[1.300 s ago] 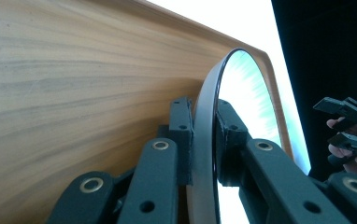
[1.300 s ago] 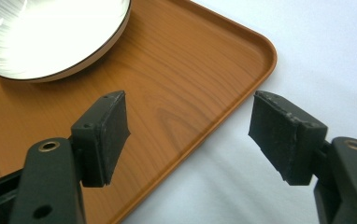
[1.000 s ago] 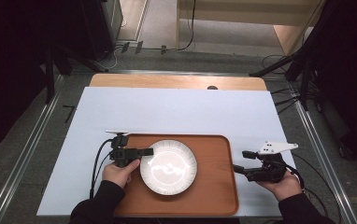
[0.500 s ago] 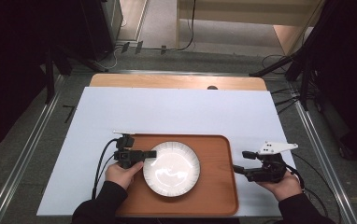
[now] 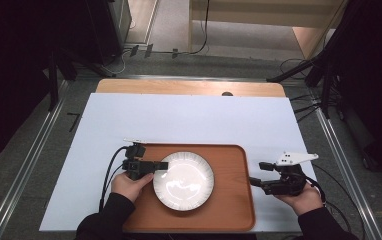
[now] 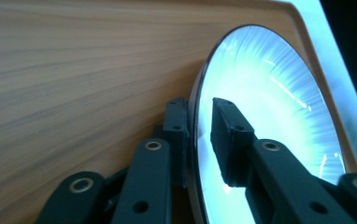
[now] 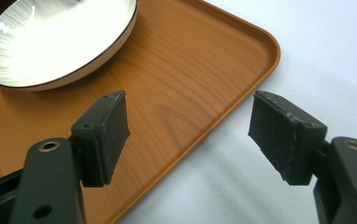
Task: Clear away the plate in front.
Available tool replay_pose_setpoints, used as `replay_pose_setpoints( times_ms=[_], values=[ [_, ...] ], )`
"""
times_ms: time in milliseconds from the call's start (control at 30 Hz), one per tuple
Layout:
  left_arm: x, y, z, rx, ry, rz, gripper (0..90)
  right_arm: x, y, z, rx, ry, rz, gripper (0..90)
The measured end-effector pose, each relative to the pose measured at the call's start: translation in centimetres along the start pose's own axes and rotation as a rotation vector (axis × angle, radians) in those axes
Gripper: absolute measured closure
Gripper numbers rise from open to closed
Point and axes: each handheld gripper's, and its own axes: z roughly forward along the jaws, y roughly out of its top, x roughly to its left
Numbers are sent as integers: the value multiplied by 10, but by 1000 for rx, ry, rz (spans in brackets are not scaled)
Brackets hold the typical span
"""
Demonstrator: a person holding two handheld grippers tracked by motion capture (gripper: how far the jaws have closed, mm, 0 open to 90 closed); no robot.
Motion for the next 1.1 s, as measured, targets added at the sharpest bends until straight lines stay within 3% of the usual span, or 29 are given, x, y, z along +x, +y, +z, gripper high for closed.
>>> replay_pose_setpoints(
  times_ms=[267, 433, 533, 633, 800, 967, 1100],
  values=[
    [-13, 2, -2, 40, 51, 102, 626, 0, 1, 1, 4, 2, 2, 290],
    [-18, 2, -3, 59, 65, 144, 549, 0, 1, 2, 9, 5, 1, 290],
    [-19, 3, -4, 73, 46, 148, 488, 1, 0, 1, 10, 5, 6, 290],
    [-17, 4, -7, 89, 22, 127, 448, 0, -1, 1, 11, 4, 1, 290],
    [-19, 5, -15, 100, 12, 156, 396, 1, -1, 0, 8, 2, 1, 290],
    [-19, 5, -21, 116, -12, 159, 344, 1, -1, 1, 13, 2, -2, 289],
    [-18, 6, -28, 128, -2, 181, 326, 1, -1, 1, 17, 2, -3, 289]
  ],
)
